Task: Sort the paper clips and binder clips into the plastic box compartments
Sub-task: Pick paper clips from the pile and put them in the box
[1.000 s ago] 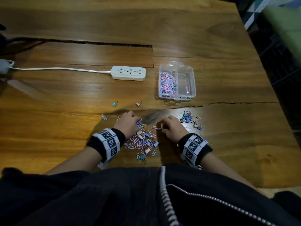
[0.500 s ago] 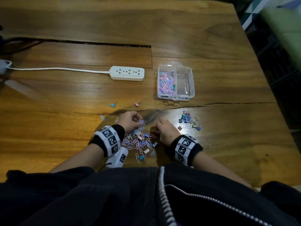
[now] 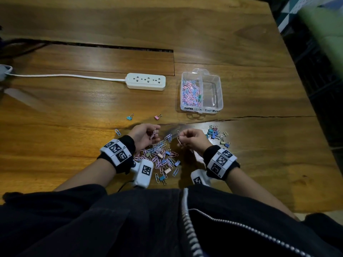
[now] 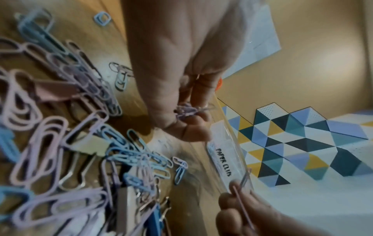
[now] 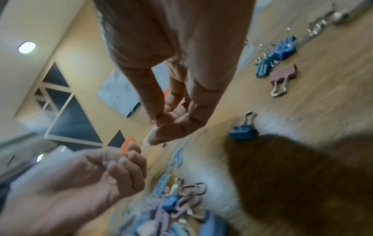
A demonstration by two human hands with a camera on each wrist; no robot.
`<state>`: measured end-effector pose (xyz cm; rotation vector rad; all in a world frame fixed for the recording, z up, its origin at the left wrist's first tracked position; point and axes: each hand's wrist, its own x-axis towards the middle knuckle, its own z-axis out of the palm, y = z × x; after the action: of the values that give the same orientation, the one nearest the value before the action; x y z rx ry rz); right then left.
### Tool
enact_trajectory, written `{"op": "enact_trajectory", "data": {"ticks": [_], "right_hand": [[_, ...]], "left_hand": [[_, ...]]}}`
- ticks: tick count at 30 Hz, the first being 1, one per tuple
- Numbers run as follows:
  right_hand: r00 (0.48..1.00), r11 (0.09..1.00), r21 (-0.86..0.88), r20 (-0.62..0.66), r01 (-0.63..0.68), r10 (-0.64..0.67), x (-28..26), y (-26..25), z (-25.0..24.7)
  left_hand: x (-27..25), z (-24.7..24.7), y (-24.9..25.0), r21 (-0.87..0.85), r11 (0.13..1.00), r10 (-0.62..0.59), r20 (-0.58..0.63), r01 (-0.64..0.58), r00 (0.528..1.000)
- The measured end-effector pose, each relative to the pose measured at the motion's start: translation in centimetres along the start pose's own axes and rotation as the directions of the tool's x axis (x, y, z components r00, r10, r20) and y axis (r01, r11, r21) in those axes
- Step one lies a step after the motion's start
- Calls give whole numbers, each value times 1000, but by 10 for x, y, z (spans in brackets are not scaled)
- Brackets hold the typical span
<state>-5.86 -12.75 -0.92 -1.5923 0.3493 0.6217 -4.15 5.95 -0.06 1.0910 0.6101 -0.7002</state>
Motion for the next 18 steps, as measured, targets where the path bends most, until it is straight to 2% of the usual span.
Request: {"op": "enact_trajectory", "data": {"ticks": [1, 3, 4, 5, 6, 8, 9, 10, 11, 12, 14, 16, 18], "right_hand": [[999, 991, 133, 37, -35, 31, -1, -2, -1], [991, 955, 281, 113, -95, 66, -2, -7, -1], [988, 944, 311, 140, -107, 65, -3, -7, -2], [986, 937, 331, 160, -108, 57, -3, -7, -3], [984, 933, 345, 171, -105, 48, -3, -7, -3], [983, 925, 367, 178, -100, 35, -4, -5, -3], [984, 923, 372, 177, -98, 32, -4, -4, -3], [985, 927, 363, 169, -94, 33, -4, -3, -3], [987, 937, 336, 156, -90, 39, -4, -3, -2], [990, 952, 293, 135, -85, 47, -3, -2, -2], [995, 983, 165, 84, -76, 62, -2, 1, 0], [997, 996, 43, 17, -76, 75, -1, 6, 4], [997, 997, -6, -12, -81, 81, -2, 9, 7]], "left_hand": [[1, 0, -1, -12, 1000, 10, -14, -10, 1000], [2, 3, -1, 57, 998, 41, -22, -40, 999], [3, 5, -2, 172, 983, 68, -27, -62, 997], [4, 7, -3, 358, 930, 106, -35, -87, 994], [6, 8, -5, 579, 808, 161, -41, -108, 986], [11, 8, -11, 905, 410, 287, -10, -113, 958], [12, 8, -13, 970, 227, 310, 9, -83, 951], [13, 7, -16, 994, 91, 320, 28, -60, 947], [14, 8, -18, 999, -7, 324, 48, -49, 945], [14, 9, -19, 996, -77, 328, 70, -47, 942], [13, 14, -20, 985, -160, 326, 111, -61, 939], [13, 17, -22, 976, -206, 300, 130, -69, 945], [14, 19, -24, 973, -219, 249, 126, -71, 960]]}}
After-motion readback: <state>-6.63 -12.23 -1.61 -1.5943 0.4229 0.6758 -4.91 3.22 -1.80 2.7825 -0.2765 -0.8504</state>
